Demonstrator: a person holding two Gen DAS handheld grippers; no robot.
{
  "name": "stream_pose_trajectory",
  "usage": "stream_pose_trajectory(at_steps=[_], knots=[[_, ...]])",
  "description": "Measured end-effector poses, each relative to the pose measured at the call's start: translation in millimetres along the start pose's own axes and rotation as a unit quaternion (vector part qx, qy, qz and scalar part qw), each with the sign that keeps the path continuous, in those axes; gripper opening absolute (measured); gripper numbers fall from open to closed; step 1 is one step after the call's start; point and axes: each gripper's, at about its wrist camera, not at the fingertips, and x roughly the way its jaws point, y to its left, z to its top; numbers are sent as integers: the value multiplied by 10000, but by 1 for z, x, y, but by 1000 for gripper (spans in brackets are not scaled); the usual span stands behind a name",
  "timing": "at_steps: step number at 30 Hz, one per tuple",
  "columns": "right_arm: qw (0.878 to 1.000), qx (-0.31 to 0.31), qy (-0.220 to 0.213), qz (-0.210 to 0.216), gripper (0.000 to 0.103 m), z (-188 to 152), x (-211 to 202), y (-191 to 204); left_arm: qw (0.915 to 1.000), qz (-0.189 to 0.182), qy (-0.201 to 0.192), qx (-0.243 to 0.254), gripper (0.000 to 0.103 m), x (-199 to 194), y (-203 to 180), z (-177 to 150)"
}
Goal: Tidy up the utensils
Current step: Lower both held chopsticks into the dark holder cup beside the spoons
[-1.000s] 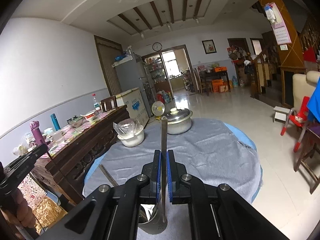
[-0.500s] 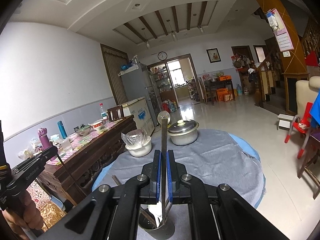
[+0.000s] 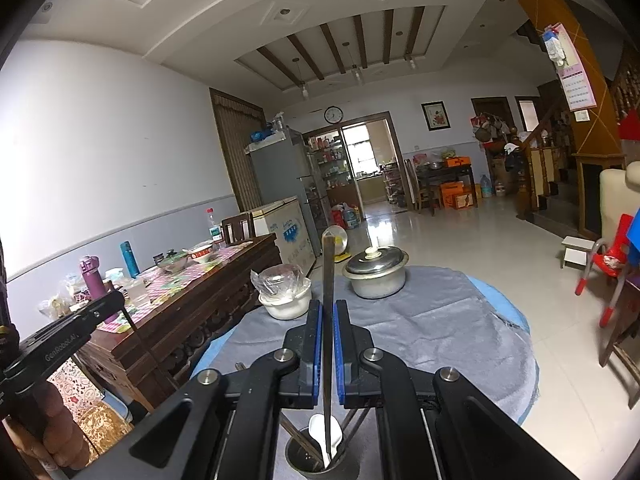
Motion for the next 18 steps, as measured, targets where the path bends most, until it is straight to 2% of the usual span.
stream_pose_trajectory(at_steps=[9, 18], knots=[[10000, -3, -49, 73, 6, 0, 1, 5, 9990, -414, 9, -192, 5, -5, -5, 13], [9999, 32, -8, 115, 6, -5, 4, 3, 9976, -667, -18, -184, 5, -2, -25, 18]])
